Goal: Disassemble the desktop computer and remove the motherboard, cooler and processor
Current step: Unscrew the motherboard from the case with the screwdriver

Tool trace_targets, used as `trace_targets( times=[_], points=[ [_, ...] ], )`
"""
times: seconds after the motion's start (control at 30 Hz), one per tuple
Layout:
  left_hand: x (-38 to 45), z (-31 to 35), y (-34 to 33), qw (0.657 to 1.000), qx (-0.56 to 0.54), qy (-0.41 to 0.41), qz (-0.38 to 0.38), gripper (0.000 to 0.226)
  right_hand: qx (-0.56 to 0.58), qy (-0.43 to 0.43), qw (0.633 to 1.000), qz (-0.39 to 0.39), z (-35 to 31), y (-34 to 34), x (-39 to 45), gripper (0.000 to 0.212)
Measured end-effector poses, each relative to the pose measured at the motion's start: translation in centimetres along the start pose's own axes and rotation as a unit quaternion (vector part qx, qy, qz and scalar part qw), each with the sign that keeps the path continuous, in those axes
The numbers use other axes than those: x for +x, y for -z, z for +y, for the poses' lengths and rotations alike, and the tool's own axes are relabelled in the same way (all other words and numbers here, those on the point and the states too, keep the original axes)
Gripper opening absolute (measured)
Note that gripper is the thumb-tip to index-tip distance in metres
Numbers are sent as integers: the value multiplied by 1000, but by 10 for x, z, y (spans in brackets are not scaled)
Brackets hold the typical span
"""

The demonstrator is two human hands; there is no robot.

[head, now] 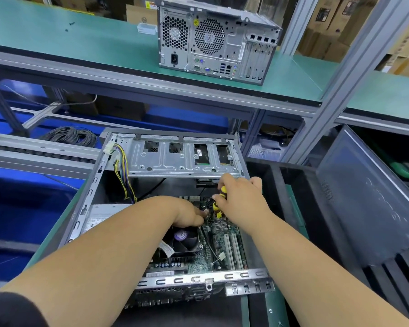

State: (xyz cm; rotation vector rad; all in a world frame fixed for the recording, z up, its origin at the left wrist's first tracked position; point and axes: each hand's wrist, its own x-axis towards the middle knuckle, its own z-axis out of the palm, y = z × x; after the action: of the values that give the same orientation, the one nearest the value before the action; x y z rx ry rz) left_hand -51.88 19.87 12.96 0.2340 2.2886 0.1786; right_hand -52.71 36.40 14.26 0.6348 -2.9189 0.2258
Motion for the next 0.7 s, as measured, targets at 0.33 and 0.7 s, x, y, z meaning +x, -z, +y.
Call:
trace_targets(
  times=[0.33, 0.7],
  points=[
    [0, -1, -1, 1000, -8, -5, 15, 54, -29, 3, 1000, 7, -2, -2, -1, 25],
    [3, -2, -5, 999, -13, 1, 37, 52, -38, 7, 999, 11, -3, -3, -1, 27]
  ],
)
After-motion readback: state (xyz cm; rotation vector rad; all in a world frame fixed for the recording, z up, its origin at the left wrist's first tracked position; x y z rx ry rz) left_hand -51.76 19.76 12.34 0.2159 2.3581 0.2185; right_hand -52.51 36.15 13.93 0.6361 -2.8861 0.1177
